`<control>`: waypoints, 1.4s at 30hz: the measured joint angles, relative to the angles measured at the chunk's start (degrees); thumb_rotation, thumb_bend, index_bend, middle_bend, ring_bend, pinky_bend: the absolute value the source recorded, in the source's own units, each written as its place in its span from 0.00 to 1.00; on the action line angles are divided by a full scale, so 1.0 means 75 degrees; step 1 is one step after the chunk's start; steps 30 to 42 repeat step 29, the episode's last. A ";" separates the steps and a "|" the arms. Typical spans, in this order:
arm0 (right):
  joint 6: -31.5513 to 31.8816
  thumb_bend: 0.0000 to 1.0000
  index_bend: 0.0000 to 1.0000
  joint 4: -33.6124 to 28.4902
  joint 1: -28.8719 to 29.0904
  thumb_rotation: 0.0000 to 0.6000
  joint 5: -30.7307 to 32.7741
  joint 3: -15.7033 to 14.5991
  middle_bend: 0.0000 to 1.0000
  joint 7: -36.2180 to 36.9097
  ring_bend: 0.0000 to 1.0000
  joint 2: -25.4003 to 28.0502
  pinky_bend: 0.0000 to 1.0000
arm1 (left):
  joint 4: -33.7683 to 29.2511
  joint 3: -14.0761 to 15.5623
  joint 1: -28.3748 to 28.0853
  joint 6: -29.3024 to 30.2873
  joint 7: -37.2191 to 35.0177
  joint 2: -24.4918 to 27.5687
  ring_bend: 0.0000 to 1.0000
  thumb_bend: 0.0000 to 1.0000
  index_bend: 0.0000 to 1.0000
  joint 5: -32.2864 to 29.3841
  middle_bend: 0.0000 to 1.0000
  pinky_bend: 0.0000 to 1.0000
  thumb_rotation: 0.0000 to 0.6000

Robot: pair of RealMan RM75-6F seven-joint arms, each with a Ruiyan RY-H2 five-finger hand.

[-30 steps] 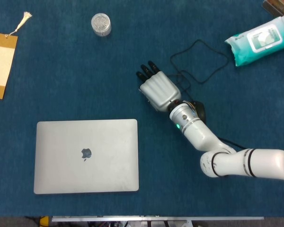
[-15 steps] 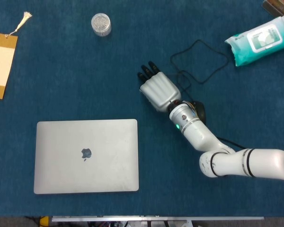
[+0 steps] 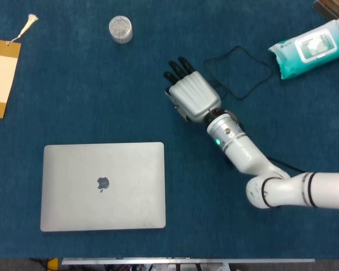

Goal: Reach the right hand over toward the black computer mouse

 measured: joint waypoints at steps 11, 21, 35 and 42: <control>0.0661 0.33 0.62 -0.1789 -0.0255 1.00 -0.0439 0.0542 0.22 0.0545 0.00 0.1389 0.04 | -0.0081 -0.0012 -0.0027 -0.0030 0.0107 0.0032 0.04 0.39 0.10 0.0004 0.07 0.04 1.00; 0.1243 0.33 0.62 -0.2951 -0.0479 1.00 -0.0849 0.1041 0.22 0.1190 0.00 0.2399 0.04 | -0.0220 -0.0026 -0.0051 0.0015 0.0212 0.0049 0.04 0.39 0.10 0.0057 0.07 0.04 1.00; 0.1348 0.33 0.62 -0.3151 -0.0477 1.00 -0.1034 0.0974 0.22 0.1347 0.00 0.2527 0.04 | -0.0276 -0.0033 -0.0043 0.0039 0.0236 0.0075 0.04 0.39 0.10 0.0048 0.07 0.04 1.00; 0.1348 0.33 0.62 -0.3151 -0.0477 1.00 -0.1034 0.0974 0.22 0.1347 0.00 0.2527 0.04 | -0.0276 -0.0033 -0.0043 0.0039 0.0236 0.0075 0.04 0.39 0.10 0.0048 0.07 0.04 1.00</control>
